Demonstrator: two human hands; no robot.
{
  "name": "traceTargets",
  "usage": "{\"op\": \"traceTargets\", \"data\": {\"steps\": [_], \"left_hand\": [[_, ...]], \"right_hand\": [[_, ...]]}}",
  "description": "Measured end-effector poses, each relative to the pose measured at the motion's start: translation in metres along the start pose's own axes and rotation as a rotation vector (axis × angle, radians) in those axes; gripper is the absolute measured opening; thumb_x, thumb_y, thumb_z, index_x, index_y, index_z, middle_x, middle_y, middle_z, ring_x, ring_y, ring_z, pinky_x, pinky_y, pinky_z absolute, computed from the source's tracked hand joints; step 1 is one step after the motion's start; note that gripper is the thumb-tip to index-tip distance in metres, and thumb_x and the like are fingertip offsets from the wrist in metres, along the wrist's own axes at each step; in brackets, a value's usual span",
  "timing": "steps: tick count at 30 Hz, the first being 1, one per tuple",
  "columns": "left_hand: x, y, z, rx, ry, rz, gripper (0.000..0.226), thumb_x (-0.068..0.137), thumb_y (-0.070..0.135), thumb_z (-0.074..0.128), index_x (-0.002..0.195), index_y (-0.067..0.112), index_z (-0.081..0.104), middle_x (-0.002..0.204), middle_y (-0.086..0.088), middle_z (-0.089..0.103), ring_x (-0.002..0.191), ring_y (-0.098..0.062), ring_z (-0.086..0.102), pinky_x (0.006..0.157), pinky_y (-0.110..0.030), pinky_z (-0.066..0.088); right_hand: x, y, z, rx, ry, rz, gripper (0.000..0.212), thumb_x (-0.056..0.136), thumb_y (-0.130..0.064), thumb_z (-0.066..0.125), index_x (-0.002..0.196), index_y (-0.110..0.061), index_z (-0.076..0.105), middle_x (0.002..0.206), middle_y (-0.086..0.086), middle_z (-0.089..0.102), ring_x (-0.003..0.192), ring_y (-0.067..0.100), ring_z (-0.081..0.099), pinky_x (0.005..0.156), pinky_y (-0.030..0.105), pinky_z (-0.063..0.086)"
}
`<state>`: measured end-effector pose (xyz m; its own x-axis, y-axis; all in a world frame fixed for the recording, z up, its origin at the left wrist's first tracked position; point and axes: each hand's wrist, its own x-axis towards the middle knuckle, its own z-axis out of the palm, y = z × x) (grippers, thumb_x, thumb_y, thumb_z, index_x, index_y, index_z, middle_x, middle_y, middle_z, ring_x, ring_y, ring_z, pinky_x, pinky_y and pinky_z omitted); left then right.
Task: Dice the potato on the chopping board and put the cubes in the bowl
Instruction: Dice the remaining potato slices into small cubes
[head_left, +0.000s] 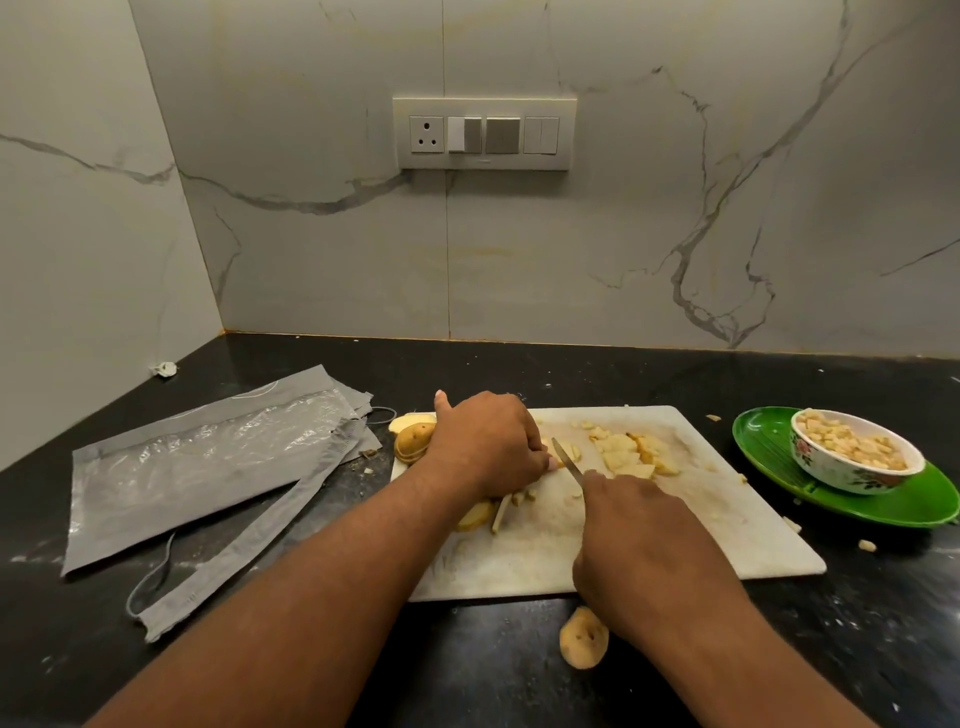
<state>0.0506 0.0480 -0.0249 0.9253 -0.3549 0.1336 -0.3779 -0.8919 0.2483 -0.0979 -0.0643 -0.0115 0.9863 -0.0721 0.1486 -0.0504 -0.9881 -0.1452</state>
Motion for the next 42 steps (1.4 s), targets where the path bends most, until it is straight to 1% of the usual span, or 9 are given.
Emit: {"op": "traceTargets", "data": {"steps": [6, 10, 15, 19, 24, 29, 33, 38, 42], "left_hand": [[0.001, -0.002, -0.002, 0.020, -0.017, 0.012, 0.027, 0.095, 0.055, 0.064, 0.105, 0.035, 0.079, 0.103, 0.017, 0.074, 0.109, -0.010, 0.061, 0.121, -0.072, 0.003], [-0.003, -0.003, -0.005, -0.006, -0.040, 0.006, 0.023, 0.098, 0.048, 0.065, 0.113, 0.036, 0.078, 0.115, 0.017, 0.073, 0.118, -0.011, 0.058, 0.121, -0.073, 0.002], [-0.005, -0.006, -0.003, -0.082, -0.003, -0.016, 0.020, 0.096, 0.047, 0.069, 0.106, 0.035, 0.080, 0.111, 0.018, 0.075, 0.116, -0.009, 0.059, 0.122, -0.071, 0.004], [-0.003, -0.006, -0.002, -0.084, -0.012, -0.021, 0.020, 0.095, 0.048, 0.069, 0.105, 0.034, 0.079, 0.106, 0.018, 0.074, 0.112, -0.009, 0.060, 0.122, -0.071, 0.003], [-0.002, -0.005, -0.004, -0.038, -0.009, -0.028, 0.021, 0.094, 0.051, 0.069, 0.106, 0.037, 0.079, 0.107, 0.018, 0.074, 0.116, -0.011, 0.060, 0.121, -0.072, 0.000], [-0.007, -0.002, -0.005, 0.058, 0.017, -0.048, 0.025, 0.094, 0.057, 0.067, 0.105, 0.038, 0.079, 0.105, 0.017, 0.074, 0.115, -0.011, 0.060, 0.118, -0.076, -0.005], [-0.009, -0.005, -0.003, 0.051, 0.008, -0.048, 0.025, 0.095, 0.055, 0.066, 0.106, 0.038, 0.079, 0.110, 0.017, 0.074, 0.117, -0.012, 0.060, 0.116, -0.078, -0.005], [-0.005, -0.006, -0.002, 0.019, 0.018, -0.042, 0.021, 0.095, 0.051, 0.067, 0.102, 0.037, 0.080, 0.104, 0.019, 0.074, 0.113, -0.010, 0.061, 0.116, -0.079, -0.005], [-0.002, -0.008, -0.002, -0.005, 0.018, -0.038, 0.019, 0.094, 0.051, 0.068, 0.101, 0.038, 0.080, 0.103, 0.020, 0.073, 0.113, -0.011, 0.060, 0.116, -0.079, -0.004]], "right_hand": [[-0.023, 0.004, -0.024, -0.040, -0.051, -0.022, 0.058, 0.094, -0.028, 0.055, 0.148, -0.026, 0.035, 0.142, -0.003, 0.046, 0.124, 0.017, 0.050, 0.100, 0.029, 0.042], [-0.001, -0.002, -0.025, -0.030, 0.021, 0.031, 0.052, 0.094, -0.026, 0.058, 0.144, -0.025, 0.042, 0.139, -0.001, 0.051, 0.119, 0.016, 0.053, 0.095, 0.027, 0.045], [0.020, -0.012, -0.003, 0.000, -0.004, 0.056, 0.046, 0.093, -0.022, 0.055, 0.139, -0.024, 0.048, 0.133, 0.000, 0.054, 0.113, 0.017, 0.056, 0.089, 0.026, 0.047], [-0.001, 0.000, -0.001, 0.001, -0.014, -0.003, 0.052, 0.093, -0.023, 0.049, 0.144, -0.025, 0.038, 0.133, -0.002, 0.050, 0.112, 0.016, 0.051, 0.088, 0.026, 0.042], [-0.023, 0.004, -0.024, -0.018, -0.090, -0.024, 0.066, 0.095, -0.031, 0.055, 0.154, -0.024, 0.027, 0.147, -0.003, 0.043, 0.129, 0.016, 0.046, 0.105, 0.029, 0.038], [0.000, -0.005, -0.024, -0.003, 0.037, 0.043, 0.052, 0.094, -0.024, 0.055, 0.144, -0.026, 0.043, 0.138, -0.002, 0.052, 0.119, 0.016, 0.053, 0.093, 0.025, 0.044], [0.023, -0.014, -0.005, -0.001, 0.024, 0.071, 0.046, 0.093, -0.024, 0.058, 0.139, -0.025, 0.050, 0.131, -0.001, 0.056, 0.111, 0.016, 0.057, 0.086, 0.025, 0.048], [0.000, -0.003, -0.003, 0.030, -0.015, -0.012, 0.051, 0.092, -0.023, 0.052, 0.142, -0.026, 0.041, 0.133, -0.003, 0.050, 0.110, 0.015, 0.050, 0.089, 0.025, 0.042], [-0.025, 0.002, -0.019, -0.003, -0.087, -0.034, 0.063, 0.093, -0.032, 0.055, 0.150, -0.026, 0.030, 0.142, -0.004, 0.044, 0.125, 0.017, 0.046, 0.101, 0.029, 0.039]]}}
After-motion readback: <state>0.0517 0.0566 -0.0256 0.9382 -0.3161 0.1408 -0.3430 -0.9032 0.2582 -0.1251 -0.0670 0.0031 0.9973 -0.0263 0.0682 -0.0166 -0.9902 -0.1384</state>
